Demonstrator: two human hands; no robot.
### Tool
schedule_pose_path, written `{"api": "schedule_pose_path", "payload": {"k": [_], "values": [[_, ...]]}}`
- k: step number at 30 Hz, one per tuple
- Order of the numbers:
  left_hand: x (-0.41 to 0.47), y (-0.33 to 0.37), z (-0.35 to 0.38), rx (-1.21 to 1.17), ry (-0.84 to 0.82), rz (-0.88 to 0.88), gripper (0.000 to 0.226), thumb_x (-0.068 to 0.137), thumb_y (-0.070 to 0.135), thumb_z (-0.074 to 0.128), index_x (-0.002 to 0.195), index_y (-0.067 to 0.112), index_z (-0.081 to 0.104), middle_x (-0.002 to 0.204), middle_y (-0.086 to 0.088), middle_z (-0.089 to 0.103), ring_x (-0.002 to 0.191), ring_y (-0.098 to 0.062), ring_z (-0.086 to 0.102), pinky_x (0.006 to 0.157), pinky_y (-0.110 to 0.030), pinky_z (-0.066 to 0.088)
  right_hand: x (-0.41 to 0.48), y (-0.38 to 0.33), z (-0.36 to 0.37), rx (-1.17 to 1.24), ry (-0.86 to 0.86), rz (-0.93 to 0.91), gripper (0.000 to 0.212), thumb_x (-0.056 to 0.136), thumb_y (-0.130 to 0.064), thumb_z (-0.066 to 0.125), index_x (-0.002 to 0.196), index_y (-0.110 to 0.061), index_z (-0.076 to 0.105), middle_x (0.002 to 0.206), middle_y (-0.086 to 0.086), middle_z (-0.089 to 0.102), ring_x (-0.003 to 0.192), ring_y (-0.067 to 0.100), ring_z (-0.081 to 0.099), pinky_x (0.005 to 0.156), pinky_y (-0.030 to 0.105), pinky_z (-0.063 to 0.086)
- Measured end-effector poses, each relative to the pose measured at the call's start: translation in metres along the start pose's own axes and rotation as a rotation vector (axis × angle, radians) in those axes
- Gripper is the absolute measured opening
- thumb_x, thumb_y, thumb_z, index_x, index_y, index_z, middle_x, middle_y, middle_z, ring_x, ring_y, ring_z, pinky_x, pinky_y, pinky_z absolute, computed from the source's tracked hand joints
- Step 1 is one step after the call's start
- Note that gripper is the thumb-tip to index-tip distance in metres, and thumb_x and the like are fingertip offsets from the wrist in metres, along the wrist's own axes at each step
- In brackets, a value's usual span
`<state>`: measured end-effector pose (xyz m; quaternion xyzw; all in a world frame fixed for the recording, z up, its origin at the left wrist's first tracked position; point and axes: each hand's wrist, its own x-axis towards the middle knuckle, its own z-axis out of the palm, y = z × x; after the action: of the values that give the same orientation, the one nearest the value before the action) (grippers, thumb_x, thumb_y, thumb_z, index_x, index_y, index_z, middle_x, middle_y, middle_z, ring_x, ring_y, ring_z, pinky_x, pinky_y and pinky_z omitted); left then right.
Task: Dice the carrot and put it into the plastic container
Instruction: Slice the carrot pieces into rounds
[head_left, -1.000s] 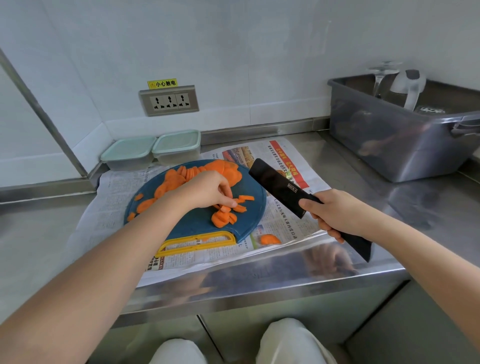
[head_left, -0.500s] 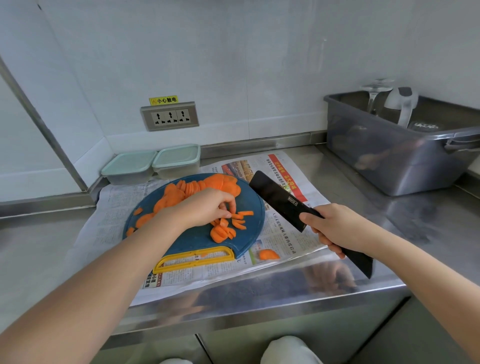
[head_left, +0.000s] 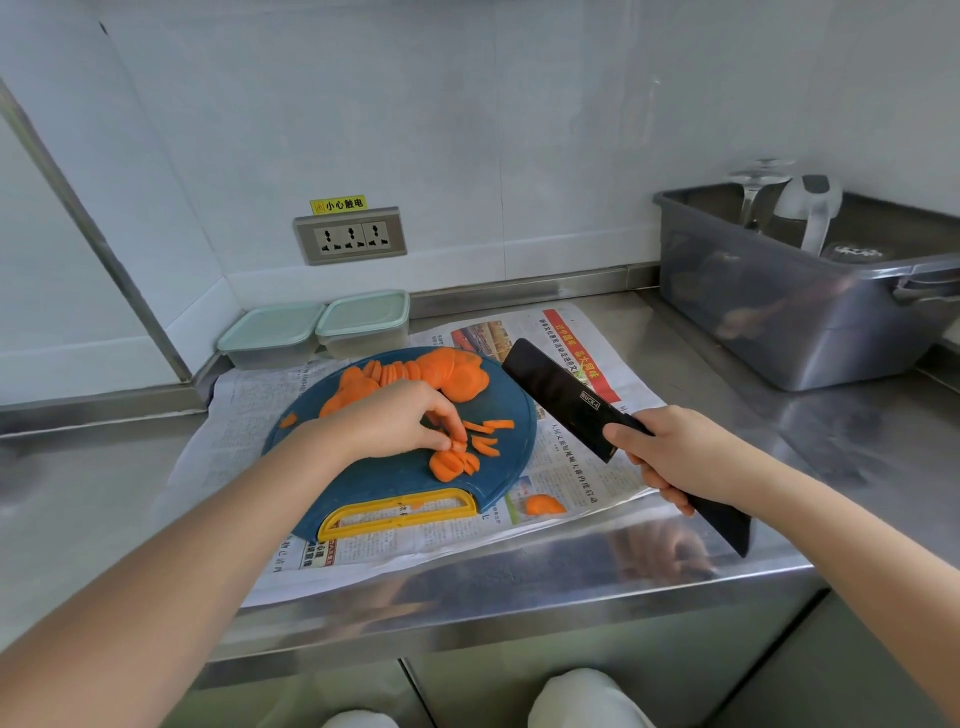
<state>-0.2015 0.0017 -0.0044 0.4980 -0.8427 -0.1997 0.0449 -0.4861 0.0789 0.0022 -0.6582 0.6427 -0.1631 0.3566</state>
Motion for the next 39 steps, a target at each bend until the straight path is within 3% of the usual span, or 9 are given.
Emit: {"api": "schedule_pose_path", "payload": {"k": [9,14,16,21,26,30,39], "values": [[0.003,0.003,0.008,0.011,-0.025,0.02,0.019,0.089,0.029,0.065,0.107,0.023,0.068,0.102,0.008,0.066,0.095,-0.005,0.06,0.087,-0.026,0.049,-0.003,0.0,-0.002,0.015,0.022,0.015,0.032,0.1,-0.033,0.045,0.074,-0.014,0.048,0.05,0.004,0.047,0.034,0.015,0.04,0.041,0.024,0.042],[0.009,0.007,0.009,0.0,-0.016,-0.036,0.022,0.087,0.031,0.067,0.107,0.021,0.064,0.093,0.012,0.059,0.091,-0.005,0.057,0.074,-0.017,0.046,-0.002,0.0,0.0,0.011,0.024,0.011,0.033,0.1,-0.033,0.045,0.073,-0.014,0.047,0.049,0.003,0.047,0.033,0.015,0.04,0.042,0.025,0.042],[0.01,0.005,0.008,-0.041,0.035,-0.059,0.019,0.086,0.031,0.068,0.103,0.023,0.063,0.094,0.01,0.061,0.092,-0.007,0.059,0.078,-0.02,0.048,-0.001,0.0,0.0,0.02,0.024,0.01,0.033,0.1,-0.033,0.045,0.073,-0.014,0.047,0.049,0.003,0.047,0.034,0.016,0.039,0.042,0.026,0.042],[-0.007,0.005,-0.005,-0.127,0.213,-0.224,0.018,0.083,0.035,0.071,0.094,0.025,0.062,0.09,0.008,0.065,0.084,-0.006,0.062,0.077,-0.026,0.05,0.002,0.0,-0.001,0.021,0.025,0.001,0.034,0.1,-0.032,0.045,0.073,-0.012,0.049,0.049,0.003,0.047,0.035,0.016,0.039,0.042,0.027,0.043],[-0.048,0.011,0.002,-0.156,0.18,-0.36,0.021,0.084,0.036,0.069,0.1,0.031,0.056,0.086,0.002,0.067,0.076,-0.012,0.064,0.076,-0.034,0.055,0.005,-0.001,0.003,0.009,-0.006,-0.012,0.032,0.1,-0.034,0.045,0.075,-0.014,0.049,0.051,0.006,0.048,0.037,0.017,0.041,0.041,0.026,0.042],[-0.059,0.018,0.024,-0.155,0.16,-0.421,0.016,0.084,0.036,0.069,0.093,0.026,0.061,0.08,-0.002,0.069,0.068,-0.014,0.062,0.064,-0.032,0.051,0.005,-0.002,0.005,-0.015,-0.016,-0.017,0.032,0.1,-0.035,0.044,0.076,-0.014,0.049,0.052,0.005,0.049,0.038,0.017,0.042,0.043,0.026,0.043],[-0.039,0.021,0.039,-0.157,0.307,-0.489,0.023,0.083,0.04,0.069,0.073,0.024,0.055,0.074,0.001,0.064,0.064,-0.009,0.056,0.053,-0.024,0.038,0.003,0.001,0.004,0.038,-0.008,-0.018,0.034,0.1,-0.034,0.045,0.076,-0.011,0.049,0.053,0.005,0.046,0.036,0.015,0.039,0.042,0.027,0.042]]}}
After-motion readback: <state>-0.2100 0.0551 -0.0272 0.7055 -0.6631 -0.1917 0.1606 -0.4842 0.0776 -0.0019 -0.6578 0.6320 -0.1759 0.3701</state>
